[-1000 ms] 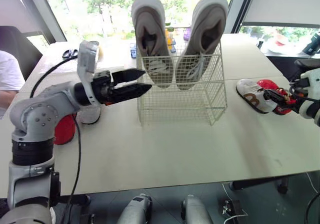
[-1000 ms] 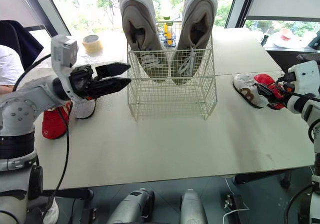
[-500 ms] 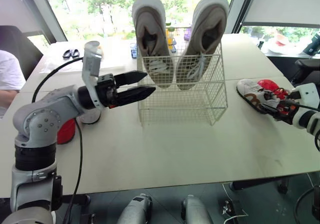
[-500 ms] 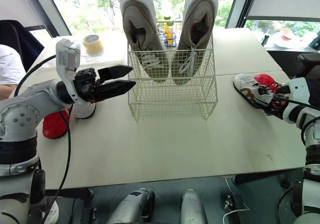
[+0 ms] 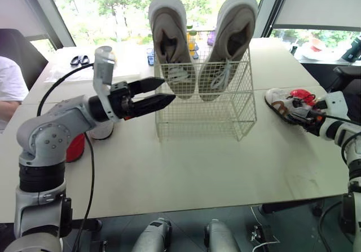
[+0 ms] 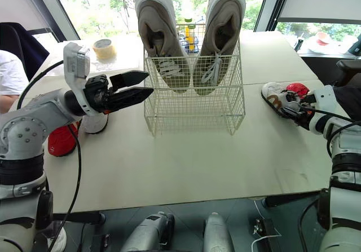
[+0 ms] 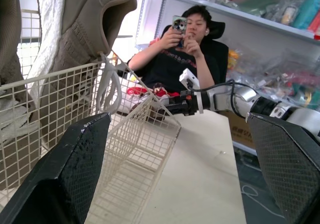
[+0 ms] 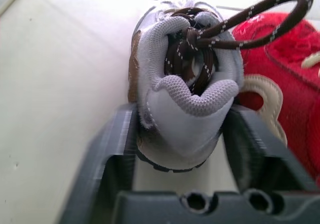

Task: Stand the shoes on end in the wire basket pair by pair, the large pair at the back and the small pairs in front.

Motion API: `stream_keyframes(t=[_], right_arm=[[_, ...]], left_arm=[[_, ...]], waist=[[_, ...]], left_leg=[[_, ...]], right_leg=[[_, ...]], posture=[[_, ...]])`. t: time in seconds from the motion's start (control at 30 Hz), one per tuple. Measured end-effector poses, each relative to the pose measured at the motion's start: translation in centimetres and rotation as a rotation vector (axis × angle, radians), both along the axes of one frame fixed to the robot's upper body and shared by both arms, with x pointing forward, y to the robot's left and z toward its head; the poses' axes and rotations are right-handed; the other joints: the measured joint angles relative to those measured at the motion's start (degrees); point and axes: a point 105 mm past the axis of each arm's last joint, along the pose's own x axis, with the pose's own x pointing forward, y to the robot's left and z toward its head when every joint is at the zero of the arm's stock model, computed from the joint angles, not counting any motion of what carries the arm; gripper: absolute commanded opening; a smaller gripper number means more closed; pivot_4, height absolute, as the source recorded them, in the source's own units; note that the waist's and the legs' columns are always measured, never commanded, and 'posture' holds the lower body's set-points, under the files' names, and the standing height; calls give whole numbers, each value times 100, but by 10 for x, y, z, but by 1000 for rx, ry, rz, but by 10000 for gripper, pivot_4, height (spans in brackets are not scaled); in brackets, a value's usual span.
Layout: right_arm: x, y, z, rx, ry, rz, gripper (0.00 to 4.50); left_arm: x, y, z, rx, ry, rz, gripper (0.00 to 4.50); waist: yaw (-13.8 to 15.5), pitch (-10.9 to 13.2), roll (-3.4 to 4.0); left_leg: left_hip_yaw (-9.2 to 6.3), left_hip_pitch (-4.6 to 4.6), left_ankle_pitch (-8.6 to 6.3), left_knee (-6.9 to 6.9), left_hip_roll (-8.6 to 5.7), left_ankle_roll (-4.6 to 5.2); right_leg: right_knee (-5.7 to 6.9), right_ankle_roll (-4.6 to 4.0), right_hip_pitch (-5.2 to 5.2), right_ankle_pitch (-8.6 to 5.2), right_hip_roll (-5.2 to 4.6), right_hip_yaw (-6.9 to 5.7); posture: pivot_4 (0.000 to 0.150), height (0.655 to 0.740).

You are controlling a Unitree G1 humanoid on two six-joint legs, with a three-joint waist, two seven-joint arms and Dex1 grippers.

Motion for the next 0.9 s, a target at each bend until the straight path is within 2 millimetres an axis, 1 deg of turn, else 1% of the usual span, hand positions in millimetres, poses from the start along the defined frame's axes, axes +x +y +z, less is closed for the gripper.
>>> stream_keyframes(t=[0.07,0.1,0.23,0.3,0.33,0.37,0.4,0.43,0.47,0.53,0.57,0.63,0.7,0.77,0.8,0.87,0.9], right_arm=[[1,2,-2,3,-2,0,3174],[1,1,-1,4,-5,-1,959],[-1,2,2,-7,-16,2,528],[-4,6,10,-23,-40,13,528],[-6,10,22,-30,-76,19,528],[-8,14,38,-41,-123,21,528],[-10,17,62,-58,-192,17,528],[-17,18,94,-80,-279,7,528],[-25,19,119,-94,-353,-7,528],[-47,25,172,-133,-509,-22,528],[-57,30,191,-145,-568,-15,528],[-77,51,224,-148,-680,51,528],[-90,82,241,-151,-740,188,528],[-100,117,248,-163,-759,359,528],[-105,142,249,-171,-754,475,528],[-117,184,245,-214,-734,681,528],[-121,200,240,-247,-718,762,528]], left_arm=[[0,0,0,1,-1,2,45000],[1,-1,-1,1,-1,2,45000],[1,-1,-1,4,-2,1,45000],[1,-1,-1,6,-1,0,45000],[3,1,-1,2,7,5,45000],[5,3,0,-8,22,7,45000],[8,4,2,-20,40,9,45000],[10,5,5,-36,55,5,45000],[11,6,9,-51,60,-1,45000],[14,7,17,-76,80,-25,45000],[15,7,21,-81,87,-39,45000],[18,7,30,-93,98,-74,45000],[20,7,40,-110,109,-113,45000],[21,6,47,-122,121,-157,45000],[23,5,48,-122,137,-184,45000],[24,1,48,-113,171,-234,45000],[25,1,49,-116,189,-255,45000]], waist=[[-2,0,0],[-2,0,0],[-1,0,0],[9,2,4],[6,6,13],[7,8,27],[10,10,45],[21,7,54],[38,7,54],[54,7,54],[51,7,53],[31,6,50],[4,5,51],[-24,5,52],[-37,5,52],[-30,6,52],[-26,7,49]], left_leg=[[0,0,0,0,0,0],[0,0,0,0,0,0],[0,0,0,0,0,0],[-1,-1,0,-1,0,0],[0,-2,0,-1,-1,0],[0,-4,0,0,-1,0],[0,-5,0,1,-2,0],[0,-6,0,0,-3,0],[-6,-7,0,-2,-1,0],[-11,-6,0,-4,-1,-1],[-11,-6,0,-3,-1,-1],[-9,-4,0,2,-1,0],[-6,0,0,1,-1,0],[-4,2,0,-3,1,0],[-3,2,0,-6,1,0],[-4,1,-1,-8,2,1],[-4,-1,-1,-7,2,1]], right_leg=[[0,0,0,0,0,0],[0,0,0,0,0,0],[0,0,0,0,0,0],[0,0,-2,0,0,0],[1,0,-5,0,0,2],[2,0,-7,0,-1,2],[3,0,-8,0,-1,3],[3,0,-10,0,-1,3],[2,1,-10,0,1,-1],[0,0,-7,-1,1,-6],[0,0,-5,-1,1,-6],[0,0,1,0,1,-6],[1,0,1,0,1,-4],[1,0,1,0,1,-4],[1,0,-1,0,1,-2],[-1,0,-2,0,1,-3],[-2,0,-2,0,1,-3]], posture=[[1500,7400],[1500,7400],[1500,7400],[1500,7400],[1500,7400],[1500,7400],[1500,7400],[1500,7400],[1500,7400],[1500,7400],[1500,7400],[1500,7400],[1500,7400],[1500,7400],[1500,7400],[1500,7400],[1500,7400]])
